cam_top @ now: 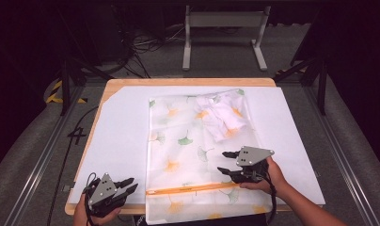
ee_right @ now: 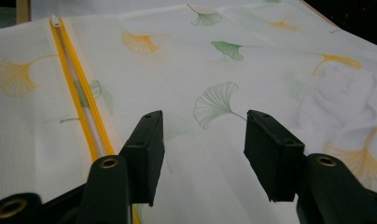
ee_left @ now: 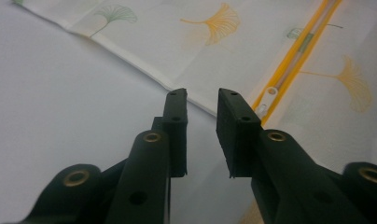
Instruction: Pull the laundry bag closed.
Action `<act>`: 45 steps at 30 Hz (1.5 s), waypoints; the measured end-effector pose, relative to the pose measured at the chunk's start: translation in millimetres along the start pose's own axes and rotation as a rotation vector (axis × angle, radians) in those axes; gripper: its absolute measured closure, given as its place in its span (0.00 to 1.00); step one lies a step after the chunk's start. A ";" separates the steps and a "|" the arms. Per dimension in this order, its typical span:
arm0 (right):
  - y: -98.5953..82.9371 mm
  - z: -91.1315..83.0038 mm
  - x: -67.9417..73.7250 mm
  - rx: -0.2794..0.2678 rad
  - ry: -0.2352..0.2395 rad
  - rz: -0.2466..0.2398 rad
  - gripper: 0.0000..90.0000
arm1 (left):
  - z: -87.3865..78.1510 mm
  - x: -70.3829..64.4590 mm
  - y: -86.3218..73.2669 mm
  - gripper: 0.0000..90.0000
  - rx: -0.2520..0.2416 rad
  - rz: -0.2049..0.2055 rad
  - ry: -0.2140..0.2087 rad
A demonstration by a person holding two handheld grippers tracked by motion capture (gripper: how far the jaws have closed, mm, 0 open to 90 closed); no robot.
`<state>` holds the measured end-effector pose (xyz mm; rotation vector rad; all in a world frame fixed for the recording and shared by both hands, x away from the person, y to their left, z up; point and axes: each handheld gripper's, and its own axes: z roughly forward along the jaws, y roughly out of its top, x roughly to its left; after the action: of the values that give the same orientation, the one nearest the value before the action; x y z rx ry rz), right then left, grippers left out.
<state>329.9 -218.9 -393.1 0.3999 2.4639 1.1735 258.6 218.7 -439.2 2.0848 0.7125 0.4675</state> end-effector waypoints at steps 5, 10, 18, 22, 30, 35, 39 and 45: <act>11.6 19.1 5.9 0.005 0.040 -0.033 0.58 | -1.0 -5.9 -1.2 0.97 0.014 0.014 -0.026; 25.1 41.6 12.4 0.027 0.087 -0.064 0.66 | 2.4 -12.7 -0.9 1.00 0.044 0.029 -0.057; 49.4 71.3 33.6 0.115 0.196 -0.139 0.81 | 9.1 -20.1 -1.0 1.00 0.074 0.044 -0.091; 62.4 83.2 45.8 0.160 0.246 -0.173 0.80 | 8.7 -22.3 -1.1 1.00 0.067 0.043 -0.113; 85.9 92.4 63.6 0.201 0.323 -0.188 0.74 | 14.2 -31.8 1.4 1.00 0.081 0.066 -0.152; 94.5 101.4 73.6 0.228 0.336 -0.221 0.75 | 17.8 -33.9 1.0 1.00 0.096 0.075 -0.168; 99.8 113.1 79.6 0.237 0.354 -0.231 0.76 | 20.4 -34.2 1.0 1.00 0.100 0.082 -0.164; 103.3 131.3 89.4 0.280 0.382 -0.258 0.76 | 26.3 -36.4 -0.9 0.99 0.135 0.095 -0.170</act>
<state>319.4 -30.2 -407.0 -0.0818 2.9114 0.8634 245.1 179.8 -457.1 2.2616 0.5608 0.2965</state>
